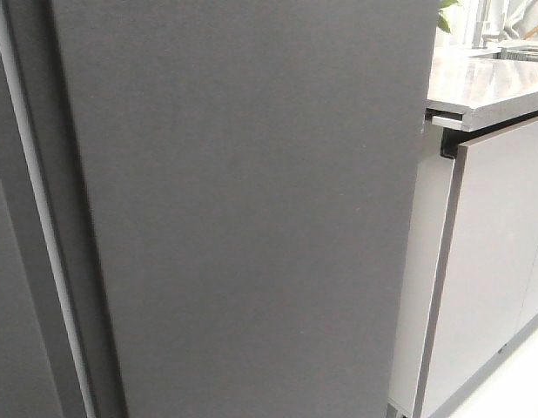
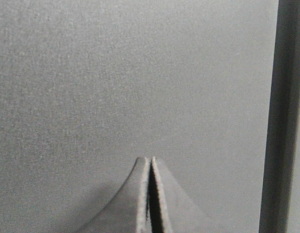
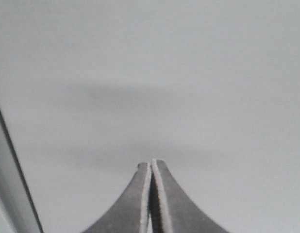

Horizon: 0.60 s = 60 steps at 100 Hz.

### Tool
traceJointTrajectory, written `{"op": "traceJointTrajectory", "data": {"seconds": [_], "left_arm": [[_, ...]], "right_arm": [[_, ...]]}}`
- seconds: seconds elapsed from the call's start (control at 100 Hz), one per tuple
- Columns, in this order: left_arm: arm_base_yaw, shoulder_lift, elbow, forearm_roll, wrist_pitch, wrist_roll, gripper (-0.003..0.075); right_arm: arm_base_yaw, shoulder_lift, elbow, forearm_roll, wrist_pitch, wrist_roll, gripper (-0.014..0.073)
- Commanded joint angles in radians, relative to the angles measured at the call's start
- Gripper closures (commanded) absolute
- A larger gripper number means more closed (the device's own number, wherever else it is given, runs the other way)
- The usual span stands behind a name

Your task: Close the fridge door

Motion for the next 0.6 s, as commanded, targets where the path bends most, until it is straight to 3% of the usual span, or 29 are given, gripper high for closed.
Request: {"op": "traceJointTrajectory", "data": {"seconds": [0.0, 0.15, 0.32, 0.59], "left_arm": [[-0.005, -0.010, 0.035, -0.004, -0.073, -0.004, 0.0740], [-0.005, -0.010, 0.035, -0.004, -0.073, -0.004, 0.0740], [-0.005, -0.010, 0.035, -0.004, -0.073, -0.004, 0.0740], [-0.005, -0.010, 0.035, -0.004, -0.073, -0.004, 0.0740]], "right_arm": [[-0.004, -0.106, -0.029, -0.048, 0.003, 0.032, 0.0638], [-0.004, -0.254, 0.025, -0.135, 0.054, 0.111, 0.0638], [-0.004, -0.482, 0.239, -0.237, 0.073, 0.211, 0.0638], [-0.004, -0.787, 0.551, -0.248, 0.077, 0.277, 0.0638]]}}
